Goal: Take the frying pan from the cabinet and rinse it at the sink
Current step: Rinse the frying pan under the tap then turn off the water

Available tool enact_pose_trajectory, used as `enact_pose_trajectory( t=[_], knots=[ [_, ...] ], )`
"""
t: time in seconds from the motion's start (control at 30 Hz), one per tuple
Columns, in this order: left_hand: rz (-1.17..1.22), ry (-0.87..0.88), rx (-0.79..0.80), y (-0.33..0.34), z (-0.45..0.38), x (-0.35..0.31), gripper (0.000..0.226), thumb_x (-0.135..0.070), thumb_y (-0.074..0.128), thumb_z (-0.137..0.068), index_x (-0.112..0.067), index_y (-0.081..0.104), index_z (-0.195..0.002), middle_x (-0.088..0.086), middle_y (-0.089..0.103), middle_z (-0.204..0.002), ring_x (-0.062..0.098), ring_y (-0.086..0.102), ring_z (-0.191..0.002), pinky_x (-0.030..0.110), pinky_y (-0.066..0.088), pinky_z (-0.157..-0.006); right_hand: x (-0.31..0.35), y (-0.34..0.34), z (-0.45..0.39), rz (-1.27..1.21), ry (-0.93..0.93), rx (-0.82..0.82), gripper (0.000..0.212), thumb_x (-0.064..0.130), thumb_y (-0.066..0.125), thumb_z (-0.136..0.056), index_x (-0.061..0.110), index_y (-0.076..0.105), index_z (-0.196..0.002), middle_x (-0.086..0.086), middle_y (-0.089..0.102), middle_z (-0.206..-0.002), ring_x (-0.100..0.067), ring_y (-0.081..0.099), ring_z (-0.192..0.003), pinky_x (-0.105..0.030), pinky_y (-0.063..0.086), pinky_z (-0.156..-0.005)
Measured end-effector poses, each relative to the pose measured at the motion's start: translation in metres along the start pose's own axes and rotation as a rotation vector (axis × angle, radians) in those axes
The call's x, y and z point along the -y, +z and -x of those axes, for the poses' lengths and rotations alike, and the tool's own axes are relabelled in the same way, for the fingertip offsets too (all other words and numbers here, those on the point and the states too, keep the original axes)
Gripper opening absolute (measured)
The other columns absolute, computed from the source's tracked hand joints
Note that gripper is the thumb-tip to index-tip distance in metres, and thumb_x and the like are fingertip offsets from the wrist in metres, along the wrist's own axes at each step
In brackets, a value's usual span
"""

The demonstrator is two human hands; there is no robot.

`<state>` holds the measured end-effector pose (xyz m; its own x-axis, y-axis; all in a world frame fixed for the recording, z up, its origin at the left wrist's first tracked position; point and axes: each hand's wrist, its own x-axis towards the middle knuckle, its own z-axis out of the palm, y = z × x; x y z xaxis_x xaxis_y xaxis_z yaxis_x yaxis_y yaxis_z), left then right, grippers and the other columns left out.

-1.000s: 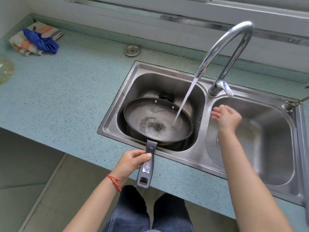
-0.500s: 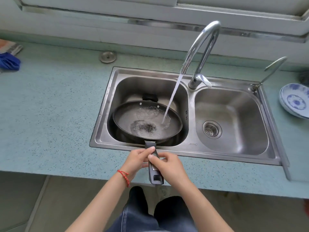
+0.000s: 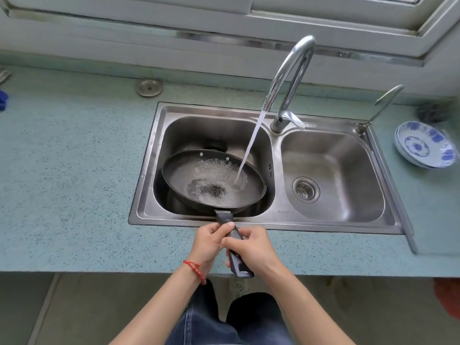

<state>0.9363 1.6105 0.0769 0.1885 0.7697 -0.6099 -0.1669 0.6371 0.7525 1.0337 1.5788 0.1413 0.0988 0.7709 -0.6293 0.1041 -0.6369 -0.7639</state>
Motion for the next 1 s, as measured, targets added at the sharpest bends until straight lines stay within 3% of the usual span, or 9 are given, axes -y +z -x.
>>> enact_pose_trajectory(
  t=[0.1, 0.23, 0.37, 0.47, 0.6, 0.67, 0.77, 0.9, 1.0],
  knots=[
    [0.056, 0.025, 0.012, 0.001, 0.006, 0.001, 0.05, -0.037, 0.077, -0.051, 0.0, 0.056, -0.079, 0.019, 0.047, -0.081, 0.03, 0.044, -0.078, 0.042, 0.035, -0.071, -0.002, -0.001, 0.007, -0.019, -0.044, 0.004, 0.02, 0.003, 0.061, -0.074, 0.012, 0.058, -0.056, -0.004, 0.051, -0.052, -0.018, 0.054, -0.044, -0.03, 0.048, -0.052],
    [0.048, 0.05, 0.017, 0.001, 0.02, 0.001, 0.059, -0.033, 0.075, -0.052, 0.014, 0.059, -0.083, 0.021, 0.053, -0.079, 0.029, 0.049, -0.076, 0.041, 0.041, -0.07, -0.007, -0.001, 0.021, -0.039, -0.097, 0.027, 0.006, 0.002, 0.061, -0.074, 0.002, 0.061, -0.069, 0.002, 0.05, -0.044, -0.016, 0.055, -0.037, -0.022, 0.044, -0.041],
    [0.125, 0.004, 0.084, -0.003, 0.025, 0.002, 0.023, -0.008, 0.072, -0.065, 0.008, 0.063, -0.079, 0.017, 0.062, -0.07, 0.021, 0.063, -0.06, 0.029, 0.054, -0.06, -0.016, 0.001, 0.03, -0.065, -0.155, 0.016, 0.006, 0.014, 0.061, -0.067, 0.008, 0.061, -0.07, 0.006, 0.052, -0.043, -0.017, 0.054, -0.037, -0.024, 0.043, -0.041],
    [0.21, -0.101, 0.145, -0.005, 0.026, 0.0, 0.028, -0.014, 0.069, -0.06, 0.005, 0.065, -0.079, 0.012, 0.069, -0.066, 0.02, 0.066, -0.059, 0.031, 0.057, -0.061, -0.024, 0.005, 0.035, -0.085, -0.187, 0.005, 0.003, 0.015, 0.062, -0.068, 0.015, 0.064, -0.071, 0.006, 0.052, -0.044, -0.02, 0.052, -0.041, -0.028, 0.043, -0.046],
    [0.212, -0.165, 0.209, -0.009, 0.025, -0.003, 0.016, -0.002, 0.059, -0.075, 0.008, 0.061, -0.087, 0.008, 0.072, -0.068, 0.018, 0.068, -0.06, 0.032, 0.058, -0.063, -0.031, 0.008, 0.038, -0.093, -0.219, -0.018, 0.011, 0.019, 0.064, -0.067, 0.016, 0.067, -0.077, 0.007, 0.052, -0.048, -0.02, 0.048, -0.049, -0.034, 0.04, -0.053],
    [0.217, -0.15, 0.223, -0.008, 0.027, -0.004, 0.015, 0.002, 0.056, -0.078, 0.011, 0.059, -0.09, 0.009, 0.072, -0.067, 0.017, 0.069, -0.062, 0.029, 0.059, -0.061, -0.032, 0.007, 0.04, -0.098, -0.226, -0.031, 0.011, 0.017, 0.064, -0.068, 0.015, 0.068, -0.078, 0.006, 0.054, -0.052, -0.017, 0.047, -0.049, -0.034, 0.039, -0.054],
    [0.188, -0.111, 0.21, -0.005, 0.03, -0.002, 0.006, 0.005, 0.056, -0.079, 0.008, 0.061, -0.08, 0.01, 0.07, -0.062, 0.017, 0.069, -0.06, 0.027, 0.058, -0.06, -0.035, 0.005, 0.044, -0.114, -0.231, -0.031, 0.009, 0.015, 0.063, -0.07, 0.016, 0.067, -0.077, -0.001, 0.054, -0.056, -0.019, 0.048, -0.049, -0.032, 0.04, -0.053],
    [0.169, -0.039, 0.189, -0.003, 0.036, 0.003, 0.002, 0.006, 0.059, -0.076, 0.005, 0.061, -0.075, 0.007, 0.068, -0.058, 0.015, 0.068, -0.059, 0.026, 0.058, -0.059, -0.039, 0.005, 0.051, -0.071, -0.218, -0.056, 0.014, 0.017, 0.062, -0.068, 0.024, 0.067, -0.079, 0.006, 0.055, -0.056, -0.014, 0.049, -0.051, -0.03, 0.041, -0.055],
    [0.155, 0.011, 0.177, 0.0, 0.041, 0.004, 0.002, 0.006, 0.06, -0.077, 0.004, 0.059, -0.075, 0.004, 0.069, -0.057, 0.014, 0.068, -0.059, 0.026, 0.058, -0.061, -0.038, 0.004, 0.057, -0.052, -0.217, -0.061, 0.012, 0.012, 0.061, -0.072, 0.022, 0.065, -0.077, 0.005, 0.05, -0.056, -0.013, 0.045, -0.052, -0.027, 0.038, -0.053]
  ],
)
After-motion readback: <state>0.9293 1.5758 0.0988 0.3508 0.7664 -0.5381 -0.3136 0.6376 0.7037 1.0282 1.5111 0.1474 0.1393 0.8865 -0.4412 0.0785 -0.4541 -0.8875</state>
